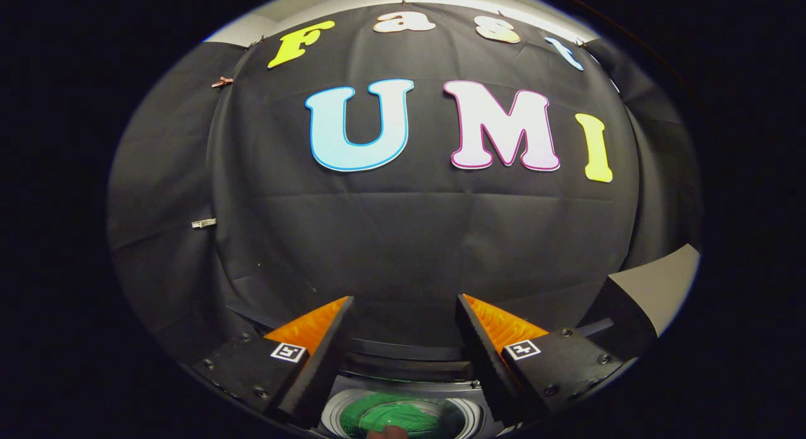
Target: Put the clothes into the washing machine and then close the washing machine lid.
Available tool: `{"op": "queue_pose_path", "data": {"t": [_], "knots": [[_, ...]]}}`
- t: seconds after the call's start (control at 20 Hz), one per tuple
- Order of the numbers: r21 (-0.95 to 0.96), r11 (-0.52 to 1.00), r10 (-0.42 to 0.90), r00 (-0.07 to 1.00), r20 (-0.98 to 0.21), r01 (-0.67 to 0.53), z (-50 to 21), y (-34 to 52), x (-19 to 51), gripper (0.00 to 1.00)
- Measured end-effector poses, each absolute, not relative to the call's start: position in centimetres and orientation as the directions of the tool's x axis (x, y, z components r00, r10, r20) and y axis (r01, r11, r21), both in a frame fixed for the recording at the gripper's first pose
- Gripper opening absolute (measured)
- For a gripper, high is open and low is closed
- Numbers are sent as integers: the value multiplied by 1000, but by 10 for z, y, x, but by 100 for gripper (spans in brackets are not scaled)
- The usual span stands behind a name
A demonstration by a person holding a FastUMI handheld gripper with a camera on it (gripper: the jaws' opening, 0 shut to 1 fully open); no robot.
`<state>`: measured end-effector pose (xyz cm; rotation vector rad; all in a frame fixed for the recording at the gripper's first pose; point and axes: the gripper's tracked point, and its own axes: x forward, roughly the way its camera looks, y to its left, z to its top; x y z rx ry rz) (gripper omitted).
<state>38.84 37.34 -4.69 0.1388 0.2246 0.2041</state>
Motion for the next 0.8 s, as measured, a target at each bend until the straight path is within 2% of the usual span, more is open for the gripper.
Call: {"op": "queue_pose_path", "data": {"t": [0.6, 0.8], "knots": [[165, 967, 221, 960, -173, -193, -50, 375, 382, 98], [143, 975, 199, 954, -225, -170, -66, 375, 375, 97]]}}
